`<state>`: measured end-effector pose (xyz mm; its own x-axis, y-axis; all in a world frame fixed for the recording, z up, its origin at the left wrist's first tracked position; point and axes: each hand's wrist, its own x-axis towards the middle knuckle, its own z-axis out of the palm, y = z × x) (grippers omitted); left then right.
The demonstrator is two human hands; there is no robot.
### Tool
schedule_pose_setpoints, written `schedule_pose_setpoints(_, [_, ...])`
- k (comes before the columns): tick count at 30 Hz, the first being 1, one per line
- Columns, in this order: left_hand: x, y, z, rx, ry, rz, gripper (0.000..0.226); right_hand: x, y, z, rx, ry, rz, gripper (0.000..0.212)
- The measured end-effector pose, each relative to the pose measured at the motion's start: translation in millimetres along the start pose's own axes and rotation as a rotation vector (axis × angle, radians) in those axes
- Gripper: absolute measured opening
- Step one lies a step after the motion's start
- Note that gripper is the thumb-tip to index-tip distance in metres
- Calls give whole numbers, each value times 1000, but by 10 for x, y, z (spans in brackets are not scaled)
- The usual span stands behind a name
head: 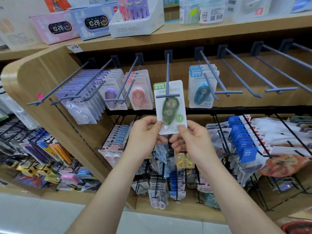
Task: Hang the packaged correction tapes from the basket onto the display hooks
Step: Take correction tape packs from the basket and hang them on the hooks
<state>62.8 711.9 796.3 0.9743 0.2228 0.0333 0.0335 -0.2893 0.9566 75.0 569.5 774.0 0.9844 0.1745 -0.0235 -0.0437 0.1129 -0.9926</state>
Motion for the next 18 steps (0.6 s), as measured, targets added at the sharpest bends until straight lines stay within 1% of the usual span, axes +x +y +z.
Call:
schedule_pose_setpoints(2, [152,-31,24,58,104,26,15,43,25,-3,17,3,21,23])
schedule_pose_setpoints(5, [416,-108,103,114,200,21,11,59,55,-119,-11,63,34,34])
schedule_pose_setpoints(9, [723,-123,253,192,284,23,17,60,30,-360,-40,95,17,26])
schedule_pose_setpoints(12, [854,-137,346,108,328,-32,10,75,35,-531,-78,72,18,26])
schedule_pose_setpoints(15, [881,-250,403,-5,361,-97,18,89,69,-711,-117,53,23,25])
schedule_pose_setpoints(17, [810,-360,435,-21,376,-123,21,91,104,-834,-128,46,30,24])
schedule_pose_setpoints(18, [735,-406,448,-14,383,-125,19,83,128,-898,-138,44,38,23])
